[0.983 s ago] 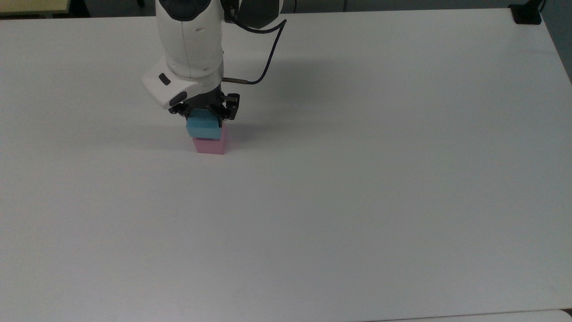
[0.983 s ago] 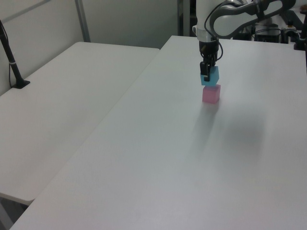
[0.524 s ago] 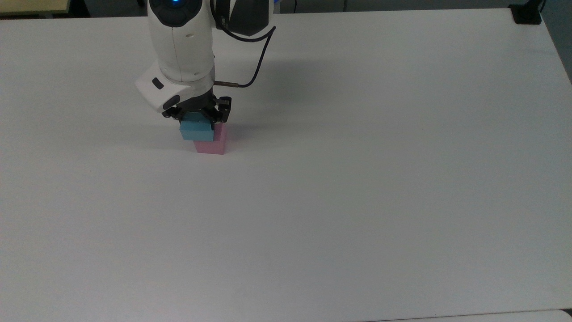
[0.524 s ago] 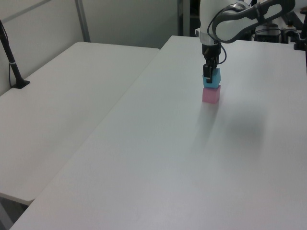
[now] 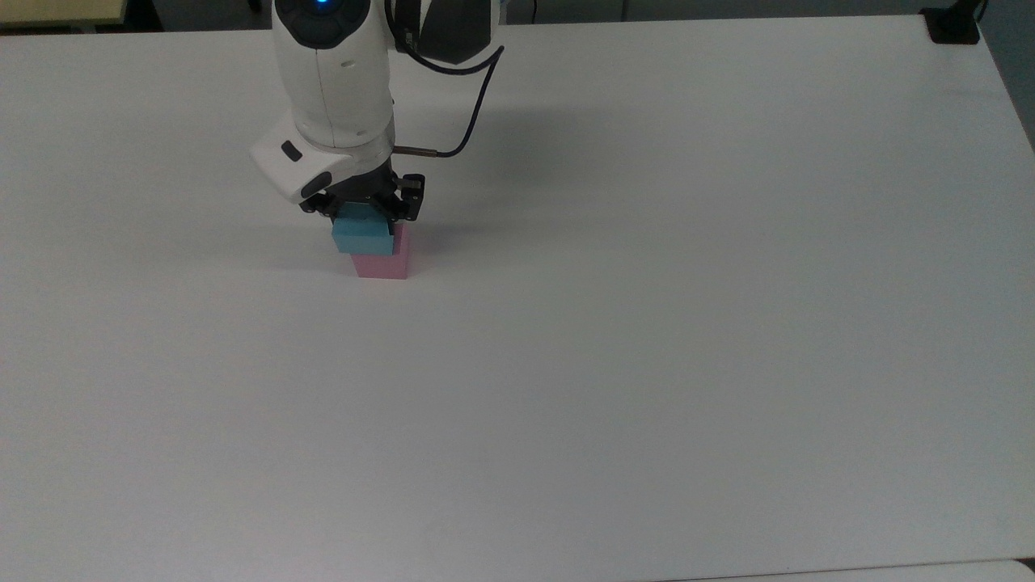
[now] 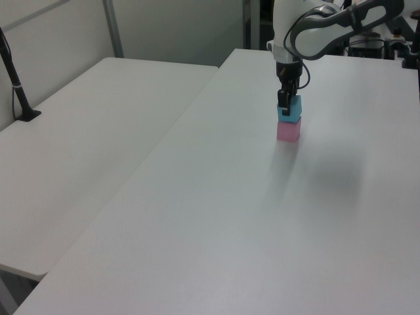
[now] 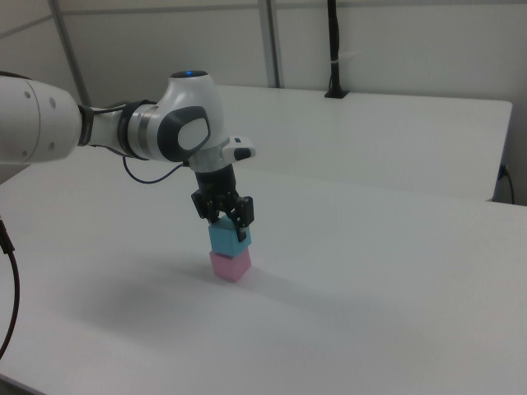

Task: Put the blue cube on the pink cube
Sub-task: 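Open the gripper and raise it off the stacked cubes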

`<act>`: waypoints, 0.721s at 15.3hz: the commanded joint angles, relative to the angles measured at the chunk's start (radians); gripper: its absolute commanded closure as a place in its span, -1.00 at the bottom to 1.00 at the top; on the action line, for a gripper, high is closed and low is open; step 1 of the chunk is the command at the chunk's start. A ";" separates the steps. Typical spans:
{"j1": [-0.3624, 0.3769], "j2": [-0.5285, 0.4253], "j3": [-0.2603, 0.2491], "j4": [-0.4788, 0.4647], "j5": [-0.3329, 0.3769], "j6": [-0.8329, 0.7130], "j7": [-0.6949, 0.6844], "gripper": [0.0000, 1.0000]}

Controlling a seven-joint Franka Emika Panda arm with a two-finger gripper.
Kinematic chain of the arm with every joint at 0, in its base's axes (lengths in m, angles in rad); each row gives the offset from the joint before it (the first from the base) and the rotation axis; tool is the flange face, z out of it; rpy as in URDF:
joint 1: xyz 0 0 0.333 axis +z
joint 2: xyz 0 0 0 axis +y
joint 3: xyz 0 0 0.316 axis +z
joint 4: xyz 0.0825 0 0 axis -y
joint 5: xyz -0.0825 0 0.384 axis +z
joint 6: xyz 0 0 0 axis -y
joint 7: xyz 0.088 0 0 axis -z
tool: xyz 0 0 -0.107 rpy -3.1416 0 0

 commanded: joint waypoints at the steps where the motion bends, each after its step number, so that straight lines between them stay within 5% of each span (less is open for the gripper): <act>1: 0.014 -0.033 -0.009 -0.049 0.017 0.022 -0.017 -0.12; 2: 0.014 -0.033 -0.009 -0.054 0.017 0.021 -0.008 -0.99; 11: 0.012 -0.172 -0.011 0.016 0.015 -0.212 0.030 -1.00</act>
